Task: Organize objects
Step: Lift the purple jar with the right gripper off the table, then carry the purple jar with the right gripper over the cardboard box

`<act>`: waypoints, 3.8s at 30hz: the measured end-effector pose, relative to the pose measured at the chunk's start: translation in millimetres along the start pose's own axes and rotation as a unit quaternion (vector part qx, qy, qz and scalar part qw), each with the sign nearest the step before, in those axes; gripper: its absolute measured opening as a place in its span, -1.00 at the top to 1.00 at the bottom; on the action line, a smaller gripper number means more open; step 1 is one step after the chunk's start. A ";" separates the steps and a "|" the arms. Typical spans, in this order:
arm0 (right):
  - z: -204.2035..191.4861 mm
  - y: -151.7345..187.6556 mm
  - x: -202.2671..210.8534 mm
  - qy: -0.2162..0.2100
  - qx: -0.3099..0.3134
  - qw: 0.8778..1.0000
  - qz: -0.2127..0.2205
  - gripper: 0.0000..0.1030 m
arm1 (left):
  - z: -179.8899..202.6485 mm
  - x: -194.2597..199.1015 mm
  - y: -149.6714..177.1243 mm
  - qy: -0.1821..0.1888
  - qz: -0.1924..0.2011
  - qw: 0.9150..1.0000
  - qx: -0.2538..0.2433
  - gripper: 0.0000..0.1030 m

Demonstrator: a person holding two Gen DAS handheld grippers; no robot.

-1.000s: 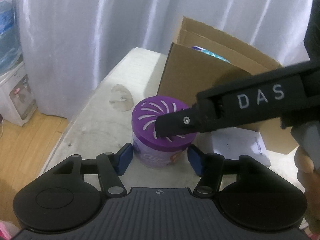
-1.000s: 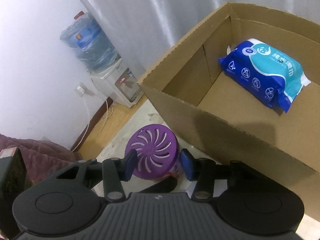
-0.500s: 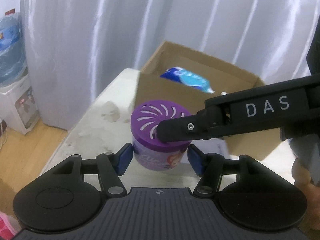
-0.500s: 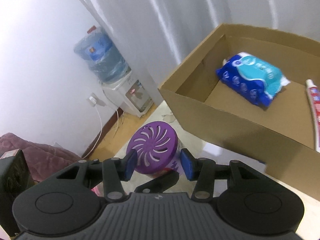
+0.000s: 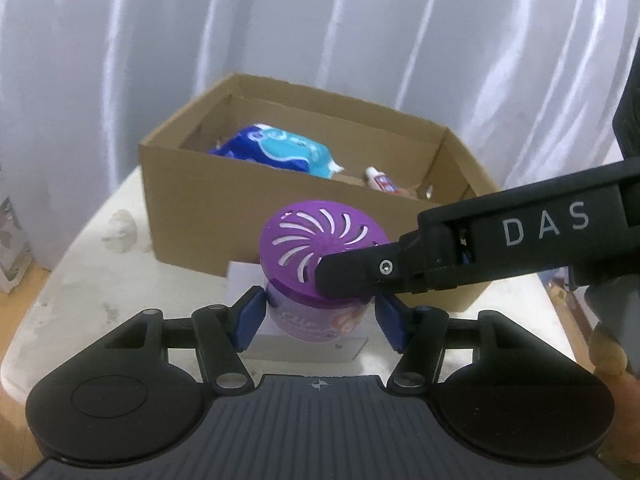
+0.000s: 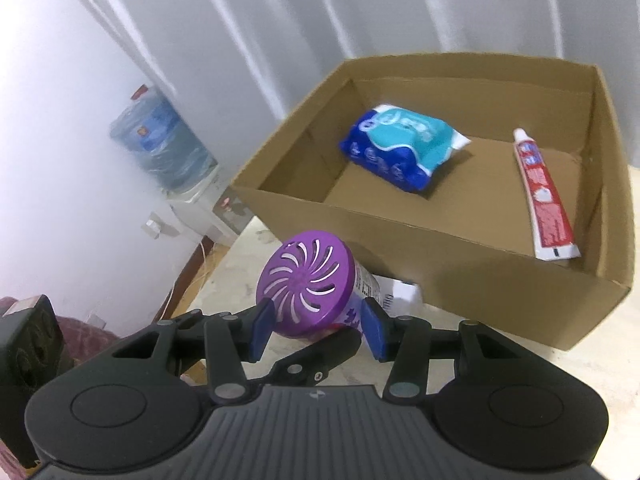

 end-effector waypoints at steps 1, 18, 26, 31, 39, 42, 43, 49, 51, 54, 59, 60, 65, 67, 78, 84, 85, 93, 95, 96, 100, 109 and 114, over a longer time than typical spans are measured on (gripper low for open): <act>2.7 0.6 -1.2 0.002 -0.003 1.000 -0.001 0.00 | 0.1 -1.7 2.2 0.002 -0.003 1.000 -0.001 -0.17; 30.4 -1.9 -3.2 0.023 -0.037 0.999 0.003 0.00 | -1.6 -15.9 15.7 0.001 -0.022 0.999 -0.030 -0.25; 27.5 -4.4 -11.8 0.007 -0.056 0.998 0.004 0.01 | -0.5 -19.2 13.6 0.004 -0.023 0.999 -0.032 -0.20; 22.8 -1.2 -15.6 0.005 -0.055 0.998 -0.002 0.01 | 1.5 -14.3 12.8 0.002 -0.025 0.999 -0.034 -0.19; 22.2 1.2 -14.0 0.004 -0.057 0.998 -0.009 0.01 | 2.4 -6.5 12.0 0.003 -0.034 0.999 -0.033 -0.18; 21.7 2.2 -14.5 0.004 -0.058 0.998 -0.011 0.01 | 3.0 -7.4 11.5 0.001 -0.037 0.999 -0.039 -0.20; 21.5 2.2 -14.5 0.004 -0.058 0.998 -0.011 0.01 | 2.9 -8.5 11.2 0.001 -0.039 0.998 -0.040 -0.21; 20.5 1.9 -15.8 0.003 -0.059 0.998 -0.012 0.01 | 3.2 -13.2 9.9 -0.006 -0.047 0.997 -0.053 -0.25; 19.9 2.6 -16.1 0.002 -0.059 0.998 -0.012 0.01 | 4.3 -14.3 9.5 -0.011 -0.048 0.997 -0.062 -0.25; 20.0 3.0 -16.8 0.002 -0.059 0.998 -0.013 0.01 | 5.8 -15.0 9.2 -0.017 -0.049 0.996 -0.071 -0.25; 22.3 1.5 -16.8 0.004 -0.066 0.998 -0.010 0.01 | 4.2 -16.1 7.6 -0.019 -0.050 0.996 -0.072 -0.21; 23.1 1.1 -17.0 0.004 -0.067 0.998 -0.009 0.01 | 3.8 -16.0 7.2 -0.020 -0.050 0.996 -0.071 -0.21; 21.9 0.4 -18.0 0.004 -0.065 0.998 -0.009 0.01 | 3.2 -16.5 4.9 -0.022 -0.051 0.996 -0.069 -0.21; 21.9 0.4 -17.7 0.003 -0.065 0.998 -0.010 0.01 | 3.4 -16.3 4.0 -0.022 -0.051 0.996 -0.068 -0.21; 21.1 1.0 -17.9 0.004 -0.062 0.998 -0.012 0.01 | 2.2 -14.9 0.0 -0.021 -0.055 0.996 -0.062 -0.20; 18.7 1.5 -17.1 0.004 -0.059 0.998 -0.013 0.00 | 0.5 -12.3 -3.0 -0.021 -0.059 0.997 -0.055 -0.20; 18.3 1.4 -16.7 0.003 -0.058 0.998 -0.013 0.01 | 0.8 -11.4 -3.4 -0.022 -0.059 0.996 -0.056 -0.20; 13.6 0.5 -13.0 0.000 -0.054 0.998 -0.010 0.01 | 1.2 -6.3 -7.3 -0.025 -0.057 0.997 -0.054 -0.20; 12.6 -0.2 -12.2 -0.001 -0.052 0.999 -0.008 0.01 | 1.4 -4.1 -8.5 -0.027 -0.056 0.997 -0.054 -0.20; 11.6 -0.3 -11.3 -0.001 -0.051 0.999 -0.008 0.01 | 1.8 -3.3 -9.0 -0.027 -0.055 0.997 -0.054 -0.20; 8.6 -0.2 -7.9 -0.003 -0.049 0.999 -0.006 0.01 | 3.2 -0.4 -11.3 -0.029 -0.052 0.997 -0.055 -0.20; 0.4 -2.8 -1.9 -0.008 -0.042 0.999 0.000 0.01 | 0.8 9.5 -15.5 -0.033 -0.042 0.997 -0.057 -0.19; -3.7 -3.7 3.6 -0.011 -0.039 0.999 0.005 0.01 | 2.0 16.5 -18.4 -0.034 -0.034 0.997 -0.060 -0.19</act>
Point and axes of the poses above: each gripper's, at about its wrist camera, not at the fingertips, and x roughly against the way its jaws point, z to its right, y to its underside, the point moved 7 cm from there along -x, roughly the way its jaws point, and after that the axes turned 14 degrees about z, right-handed, at the moved point
